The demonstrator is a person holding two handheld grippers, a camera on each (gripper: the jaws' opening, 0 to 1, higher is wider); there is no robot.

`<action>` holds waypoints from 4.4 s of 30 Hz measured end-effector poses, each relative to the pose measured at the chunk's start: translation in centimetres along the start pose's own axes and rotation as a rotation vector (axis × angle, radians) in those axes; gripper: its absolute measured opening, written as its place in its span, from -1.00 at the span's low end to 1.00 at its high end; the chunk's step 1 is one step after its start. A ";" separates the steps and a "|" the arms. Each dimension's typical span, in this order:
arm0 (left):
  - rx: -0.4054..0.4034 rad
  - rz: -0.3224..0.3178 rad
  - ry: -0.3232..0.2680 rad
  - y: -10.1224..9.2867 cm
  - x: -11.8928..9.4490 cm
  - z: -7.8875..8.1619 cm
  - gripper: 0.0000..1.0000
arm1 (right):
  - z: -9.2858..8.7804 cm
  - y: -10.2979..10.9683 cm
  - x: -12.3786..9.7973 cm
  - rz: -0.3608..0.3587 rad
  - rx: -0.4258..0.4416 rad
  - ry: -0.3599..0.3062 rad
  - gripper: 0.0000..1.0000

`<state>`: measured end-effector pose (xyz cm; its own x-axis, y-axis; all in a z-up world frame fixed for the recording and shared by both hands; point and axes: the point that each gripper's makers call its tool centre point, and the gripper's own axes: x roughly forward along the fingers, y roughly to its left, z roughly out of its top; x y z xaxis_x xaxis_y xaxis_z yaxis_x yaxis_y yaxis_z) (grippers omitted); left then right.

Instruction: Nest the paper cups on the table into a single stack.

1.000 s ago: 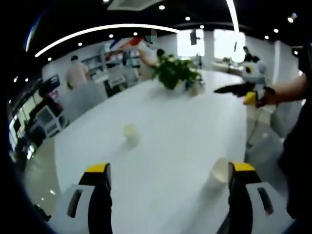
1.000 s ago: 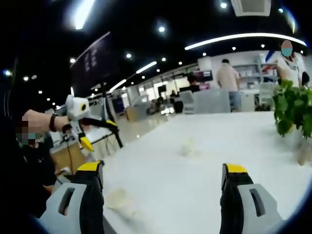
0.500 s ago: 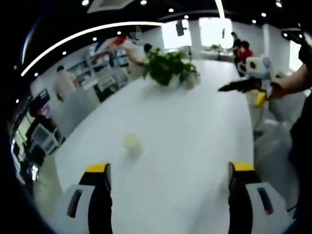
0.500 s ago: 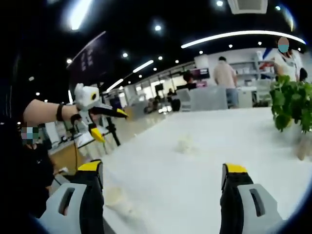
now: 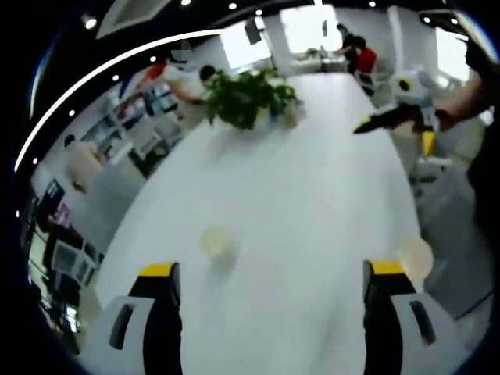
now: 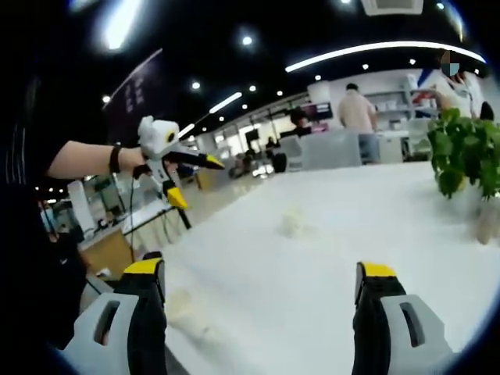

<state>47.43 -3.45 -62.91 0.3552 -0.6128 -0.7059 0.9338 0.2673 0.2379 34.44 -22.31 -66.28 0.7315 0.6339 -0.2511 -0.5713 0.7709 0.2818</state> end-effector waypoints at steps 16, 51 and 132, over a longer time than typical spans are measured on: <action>0.062 -0.064 0.045 4.6 4.1 1.3 0.89 | -1.1 -0.6 1.1 0.008 0.036 0.012 1.00; 0.092 -0.205 0.114 5.5 14.9 -2.5 0.40 | -4.9 -1.6 2.3 -0.012 0.112 0.059 1.00; 0.220 -0.195 0.204 7.1 19.1 -5.4 -0.99 | -7.0 -2.2 1.6 -0.048 0.126 0.082 0.97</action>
<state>60.64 -9.21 -78.26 0.1745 -0.4692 -0.8657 0.9780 -0.0198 0.2079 34.28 -22.57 -73.81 0.7209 0.6036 -0.3407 -0.4814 0.7896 0.3804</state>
